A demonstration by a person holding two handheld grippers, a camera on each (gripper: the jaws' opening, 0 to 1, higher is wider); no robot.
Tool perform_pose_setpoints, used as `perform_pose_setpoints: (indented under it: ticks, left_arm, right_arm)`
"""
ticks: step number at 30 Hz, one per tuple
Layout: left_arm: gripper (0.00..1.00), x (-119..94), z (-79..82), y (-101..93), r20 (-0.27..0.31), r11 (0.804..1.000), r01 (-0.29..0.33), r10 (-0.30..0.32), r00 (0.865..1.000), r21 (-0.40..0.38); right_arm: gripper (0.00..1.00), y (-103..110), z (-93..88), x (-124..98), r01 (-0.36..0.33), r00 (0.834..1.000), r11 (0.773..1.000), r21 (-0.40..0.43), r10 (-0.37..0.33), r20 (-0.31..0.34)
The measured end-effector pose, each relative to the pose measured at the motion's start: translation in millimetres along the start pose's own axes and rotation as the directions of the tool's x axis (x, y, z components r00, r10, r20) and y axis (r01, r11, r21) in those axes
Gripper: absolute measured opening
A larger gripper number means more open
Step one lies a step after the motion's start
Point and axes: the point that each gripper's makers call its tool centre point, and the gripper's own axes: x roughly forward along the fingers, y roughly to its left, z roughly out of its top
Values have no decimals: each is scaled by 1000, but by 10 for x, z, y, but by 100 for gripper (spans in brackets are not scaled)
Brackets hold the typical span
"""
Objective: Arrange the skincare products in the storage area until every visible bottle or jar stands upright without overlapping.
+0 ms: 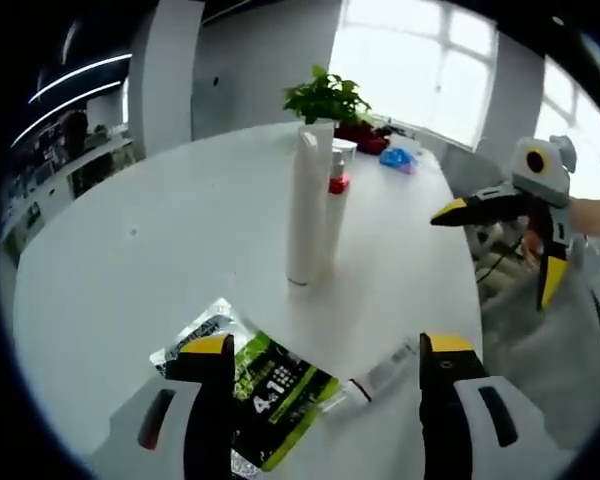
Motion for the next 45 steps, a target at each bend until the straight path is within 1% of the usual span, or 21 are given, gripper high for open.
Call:
perform_pose_setpoints:
  ticks: [3, 7, 10, 13, 15, 18, 23, 25, 29, 32, 37, 41, 43, 45]
  left_arm:
    - [75, -122, -86, -46, -5, 999, -21, 21, 1000, -35]
    - [74, -283, -200, -144, -1, 996, -34, 34, 999, -84]
    - [78, -396, -292, -190, 5, 992, -59, 60, 998, -115]
    - [83, -502, -373, -230, 10, 986, -78, 81, 997, -145]
    - [83, -569, -409, -256, 16, 983, -88, 92, 996, -160]
    - [84, -703, -422, -282, 50, 973, -114, 127, 991, -202]
    - [86, -892, -473, -302, 77, 961, -148, 170, 982, -233]
    - [86, -976, -506, -314, 92, 953, -164, 193, 977, -256]
    - [86, -1122, -631, -349, 94, 939, -190, 225, 970, -287]
    - [87, -1218, -706, -384, 89, 931, -209, 245, 965, -298]
    - [88, -1343, -757, -491, 91, 923, -235, 274, 957, -304]
    - [89, -1382, -783, -583, 101, 917, -241, 286, 953, -319]
    - [90, -1395, -815, -635, 101, 912, -241, 289, 952, -331]
    - [92, -1397, -844, -676, 98, 912, -240, 286, 953, -332]
  right_arm:
    - [94, 52, -9, -16, -3, 1000, 1000, -4, 3, -2]
    - [94, 117, -25, -55, -5, 1000, 1000, -8, 5, -6]
    - [94, 149, -21, -94, -1, 1000, 1000, -9, 1, 1]
    - [95, 161, -25, -134, 11, 1000, 1000, -10, -11, 2]
    - [96, 182, -18, -167, 13, 1000, 1000, -10, -13, 9]
    - [97, 209, -13, -196, 12, 1000, 1000, -23, -11, 10]
    - [98, 245, 51, -251, 5, 1000, 1000, -22, -4, 31]
    - [98, 255, 59, -265, 7, 999, 1000, -19, -7, 36]
    - [98, 286, 48, -302, 11, 999, 1000, -16, -11, 37]
    - [98, 312, 33, -327, 9, 999, 1000, -10, -9, 38]
    - [98, 363, -24, -352, 4, 1000, 1000, -2, -4, 26]
    - [97, 432, -56, -364, -4, 1000, 1000, -2, 4, 16]
    - [97, 457, -67, -366, -7, 1000, 1000, -4, 7, 13]
    - [97, 476, -91, -371, -8, 1000, 1000, -4, 8, 2]
